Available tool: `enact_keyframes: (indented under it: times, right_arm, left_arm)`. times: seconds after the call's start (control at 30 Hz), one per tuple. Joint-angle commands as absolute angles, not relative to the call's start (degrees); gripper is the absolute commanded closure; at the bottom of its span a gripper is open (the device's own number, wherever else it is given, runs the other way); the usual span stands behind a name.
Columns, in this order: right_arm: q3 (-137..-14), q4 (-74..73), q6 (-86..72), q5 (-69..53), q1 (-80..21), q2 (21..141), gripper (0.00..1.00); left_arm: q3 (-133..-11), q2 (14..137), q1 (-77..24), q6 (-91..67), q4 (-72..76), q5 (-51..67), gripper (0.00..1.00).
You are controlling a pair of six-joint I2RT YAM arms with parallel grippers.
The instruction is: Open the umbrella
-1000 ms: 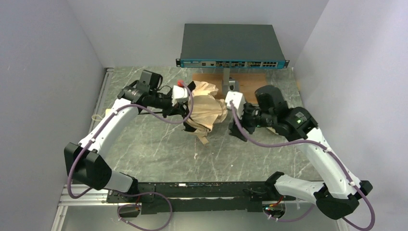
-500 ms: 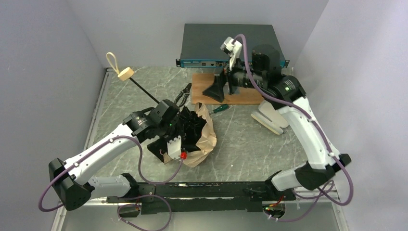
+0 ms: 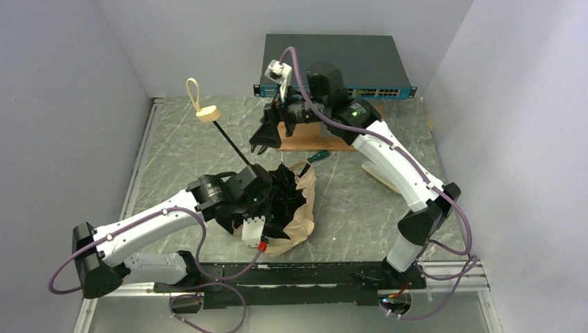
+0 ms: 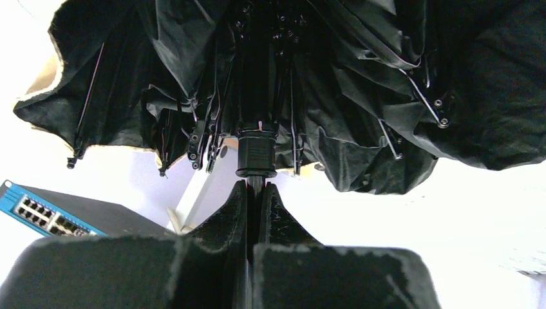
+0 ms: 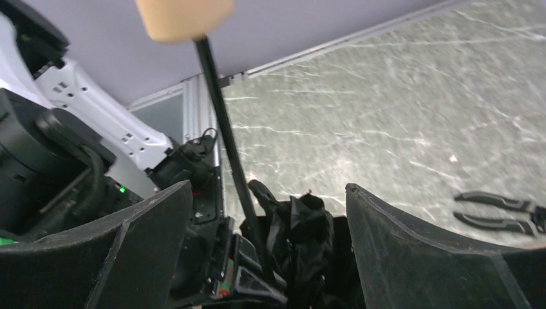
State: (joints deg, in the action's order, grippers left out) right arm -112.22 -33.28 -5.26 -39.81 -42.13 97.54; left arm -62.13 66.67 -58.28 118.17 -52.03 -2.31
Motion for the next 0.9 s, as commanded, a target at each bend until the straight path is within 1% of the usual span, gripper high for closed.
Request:
enact_keyframes:
  times: [0.0, 0.2, 0.27, 0.37, 0.53, 0.63, 0.67, 0.73, 0.77, 0.8, 0.83, 0.87]
  right_arm:
    - [-116.10, -29.03, -5.85, -42.65, -45.50, 98.53, 0.11]
    - [-114.69, -29.93, -4.23, -42.94, -48.23, 100.00, 0.12]
    - [-114.33, -30.06, -4.04, -42.29, -48.36, 100.72, 0.14]
    - [-114.64, -29.80, -4.30, -41.80, -48.35, 101.52, 0.28]
    - [-116.34, -29.61, -3.67, -41.56, -48.34, 102.00, 0.76]
    - [-116.62, -29.36, -3.92, -41.97, -48.35, 102.15, 0.98]
    - [-116.64, -29.29, -3.94, -42.03, -48.35, 102.19, 1.00]
    - [-116.86, -29.35, -3.59, -42.51, -48.41, 102.20, 1.00]
    - [-117.16, -29.40, -3.03, -42.71, -48.37, 102.15, 1.00]
    - [-117.50, -29.44, -2.64, -42.60, -48.33, 102.02, 1.00]
    - [-117.97, -29.44, -2.25, -42.32, -48.09, 101.80, 1.00]
    - [-118.44, -29.44, -2.04, -41.86, -47.74, 101.45, 1.00]
  left_arm:
    - [-61.80, 64.95, -61.25, 127.82, -51.08, -3.76, 1.00]
    - [-61.57, 65.05, -63.57, 125.85, -51.51, -4.58, 1.00]
    - [-60.37, 64.45, -64.02, 126.03, -50.28, -5.60, 1.00]
    - [-58.75, 63.56, -64.99, 125.55, -49.78, -6.02, 1.00]
    - [-56.17, 62.38, -66.07, 122.97, -48.59, -7.33, 0.99]
    - [-55.61, 62.04, -66.31, 122.25, -48.44, -7.66, 0.98]
    - [-55.68, 62.06, -66.35, 122.16, -48.51, -7.73, 0.98]
    - [-55.84, 62.10, -66.44, 121.48, -48.47, -7.49, 0.97]
    - [-55.97, 62.22, -66.59, 120.87, -48.40, -7.73, 0.89]
    - [-55.82, 62.30, -66.66, 119.81, -47.90, -7.91, 0.78]
    - [-55.60, 62.36, -66.79, 118.32, -47.03, -8.20, 0.65]
    - [-55.43, 62.44, -66.80, 116.60, -46.31, -8.63, 0.55]
